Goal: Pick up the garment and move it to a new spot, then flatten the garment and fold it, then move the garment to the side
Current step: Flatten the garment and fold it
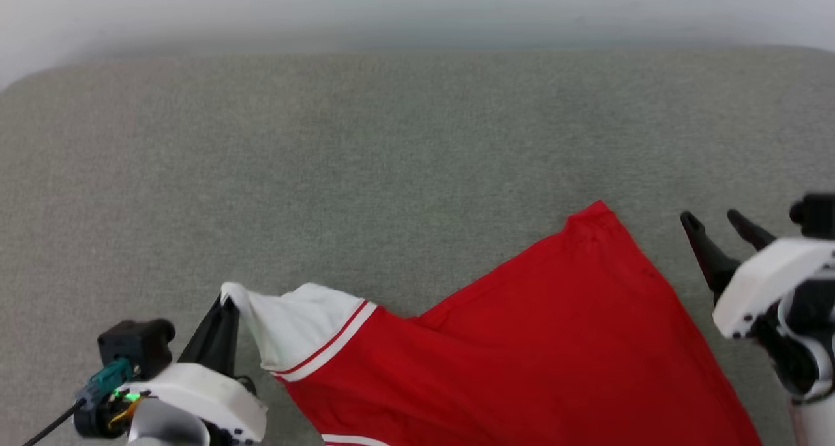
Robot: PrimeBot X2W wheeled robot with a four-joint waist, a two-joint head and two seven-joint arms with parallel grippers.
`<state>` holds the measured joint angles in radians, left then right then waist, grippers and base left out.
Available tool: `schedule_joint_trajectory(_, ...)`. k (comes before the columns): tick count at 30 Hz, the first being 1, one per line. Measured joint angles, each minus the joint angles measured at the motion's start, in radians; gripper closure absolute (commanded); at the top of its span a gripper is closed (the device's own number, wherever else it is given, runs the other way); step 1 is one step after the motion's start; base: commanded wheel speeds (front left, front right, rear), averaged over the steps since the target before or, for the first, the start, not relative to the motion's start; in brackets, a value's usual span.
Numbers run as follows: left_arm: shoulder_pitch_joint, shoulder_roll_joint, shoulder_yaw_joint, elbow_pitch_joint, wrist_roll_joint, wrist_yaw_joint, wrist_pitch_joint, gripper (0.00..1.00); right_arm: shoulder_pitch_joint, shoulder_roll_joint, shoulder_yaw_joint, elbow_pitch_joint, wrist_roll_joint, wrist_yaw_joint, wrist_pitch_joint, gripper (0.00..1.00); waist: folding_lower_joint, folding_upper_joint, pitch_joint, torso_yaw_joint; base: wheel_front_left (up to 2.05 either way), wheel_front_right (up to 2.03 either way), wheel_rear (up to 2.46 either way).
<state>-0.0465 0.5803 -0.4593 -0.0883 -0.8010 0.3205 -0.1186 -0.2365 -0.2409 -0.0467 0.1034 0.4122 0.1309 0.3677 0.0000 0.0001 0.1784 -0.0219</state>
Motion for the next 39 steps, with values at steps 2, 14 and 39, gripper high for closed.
schedule_joint_trajectory(2, -0.028, -0.007, -0.006, -0.004, 0.008, -0.006, 0.0, 1.0, -0.068, -0.025, 0.031, 0.053, 0.012, 0.0, 0.04, 0.0, 0.0, 0.0, 0.024, 0.013, 0.0, 0.0, 0.0)
schedule_joint_trajectory(14, -0.178, -0.062, -0.05, 0.031, 0.04, -0.072, -0.015, 1.0, -0.355, -0.1, 0.196, 0.218, 0.043, 0.0, 0.568, 0.0, 0.0002, 0.0, 0.157, 0.109, 0.0, 0.0, 0.0)
schedule_joint_trajectory(39, -0.294, -0.073, -0.012, 0.16, 0.013, -0.097, -0.032, 1.0, -0.382, -0.079, 0.218, 0.322, 0.071, 0.0, 0.431, 1.0, 0.0, 0.0, -0.009, 0.108, 0.0, 0.0, 0.0)
